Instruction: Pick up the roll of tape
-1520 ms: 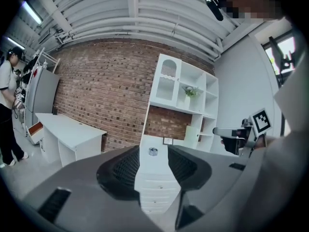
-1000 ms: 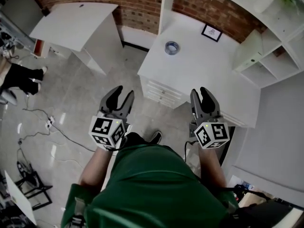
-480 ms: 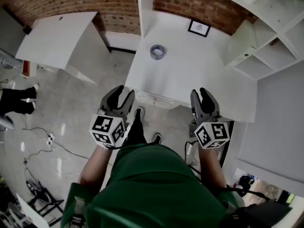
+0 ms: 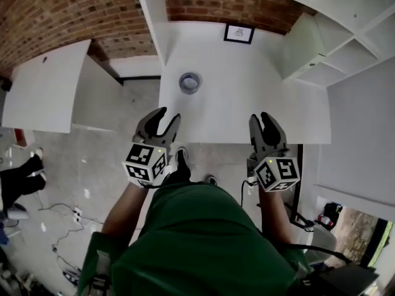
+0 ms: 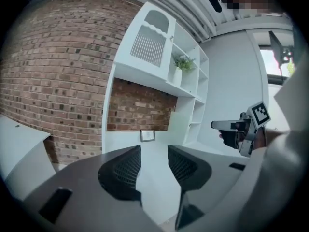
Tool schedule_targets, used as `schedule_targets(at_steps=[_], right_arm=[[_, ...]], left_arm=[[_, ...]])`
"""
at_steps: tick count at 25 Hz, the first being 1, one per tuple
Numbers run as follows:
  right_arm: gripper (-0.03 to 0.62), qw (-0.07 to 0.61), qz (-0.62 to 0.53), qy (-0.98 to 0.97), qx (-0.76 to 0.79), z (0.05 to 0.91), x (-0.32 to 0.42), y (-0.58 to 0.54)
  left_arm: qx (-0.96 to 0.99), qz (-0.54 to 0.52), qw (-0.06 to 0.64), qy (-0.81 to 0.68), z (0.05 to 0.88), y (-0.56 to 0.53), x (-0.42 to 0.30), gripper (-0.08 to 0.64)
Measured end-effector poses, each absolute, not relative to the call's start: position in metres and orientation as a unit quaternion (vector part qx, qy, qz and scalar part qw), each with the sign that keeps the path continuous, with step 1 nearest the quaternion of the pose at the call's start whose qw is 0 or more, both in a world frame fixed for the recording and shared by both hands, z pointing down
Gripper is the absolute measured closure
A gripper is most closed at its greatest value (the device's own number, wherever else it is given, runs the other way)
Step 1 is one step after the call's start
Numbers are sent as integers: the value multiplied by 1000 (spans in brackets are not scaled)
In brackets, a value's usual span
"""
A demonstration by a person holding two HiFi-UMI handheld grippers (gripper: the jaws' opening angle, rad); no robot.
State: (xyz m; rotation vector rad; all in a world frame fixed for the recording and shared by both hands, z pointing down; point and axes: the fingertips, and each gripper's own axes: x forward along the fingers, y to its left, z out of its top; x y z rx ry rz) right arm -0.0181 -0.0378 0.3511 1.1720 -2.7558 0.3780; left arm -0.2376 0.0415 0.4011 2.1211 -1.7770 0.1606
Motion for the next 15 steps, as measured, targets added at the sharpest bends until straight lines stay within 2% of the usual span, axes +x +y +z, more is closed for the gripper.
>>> schedule_targets(at_steps=[15], right_arm=[[454, 84, 165, -852, 490, 383, -12, -80]], left_arm=[[821, 260, 203, -466, 508, -72, -246, 379]])
